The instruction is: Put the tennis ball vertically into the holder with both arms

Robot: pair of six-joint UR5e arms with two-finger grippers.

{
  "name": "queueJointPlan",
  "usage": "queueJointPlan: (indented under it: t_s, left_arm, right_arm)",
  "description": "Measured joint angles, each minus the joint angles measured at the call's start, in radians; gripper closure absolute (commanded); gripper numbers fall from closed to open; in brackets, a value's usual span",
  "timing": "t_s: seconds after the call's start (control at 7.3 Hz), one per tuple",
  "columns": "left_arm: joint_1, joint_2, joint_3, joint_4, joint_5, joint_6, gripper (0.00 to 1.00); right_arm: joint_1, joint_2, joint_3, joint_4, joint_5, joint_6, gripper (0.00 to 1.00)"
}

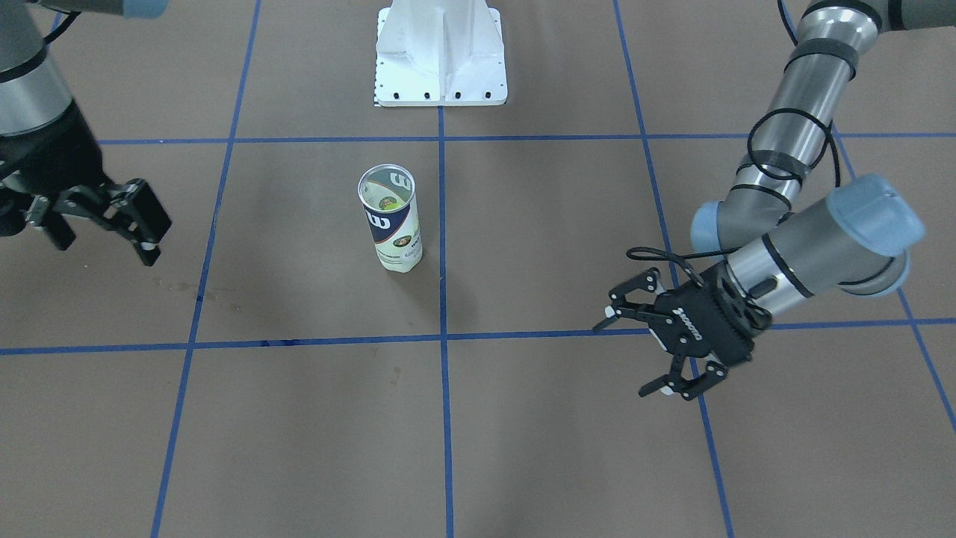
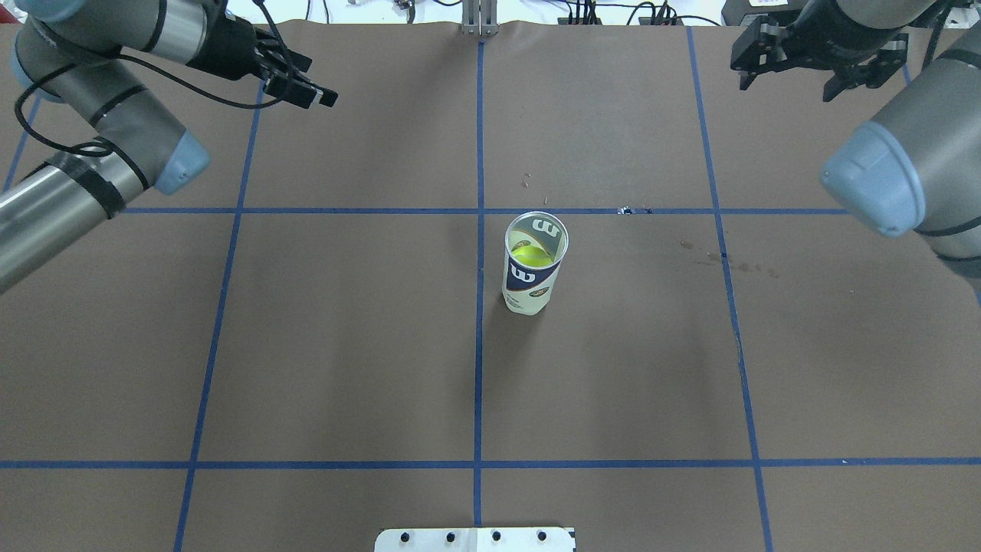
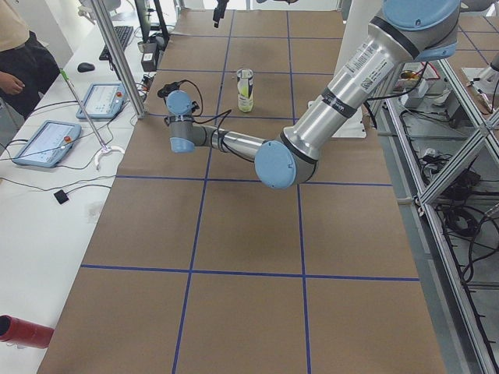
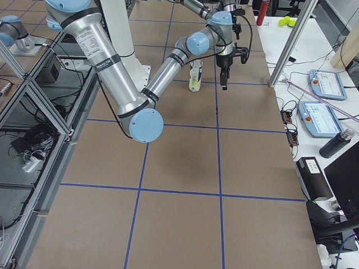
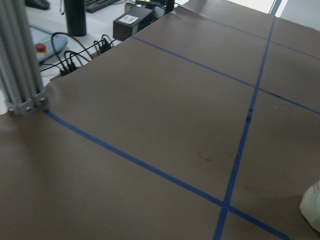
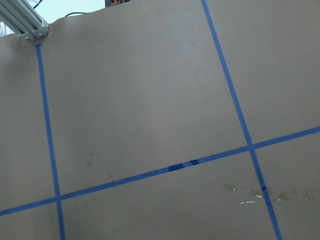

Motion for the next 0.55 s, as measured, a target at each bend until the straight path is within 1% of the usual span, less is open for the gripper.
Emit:
queueJointPlan:
  t_s: [0.14,0.27,0.55]
  left_arm:
    - [-0.055,0.001,-0.011,0.095,-0.031,0.002,0.01]
    - [-0.116,0.005,-0.019,0.176,-0.061,0.012,0.01]
    - [-0.246,0.054,-0.024,0.295,-0.137,0.087,0.00]
  right_arm:
    - [0.064,-0.035,-0.041,0.009,0.030,-0.131,0.01]
    - [0.120,-0.076,-0.085,0.049,0.061,-0.242,0.01]
    - [0.224,-0.197,-0.175,0.209,0.138,-0.431,0.01]
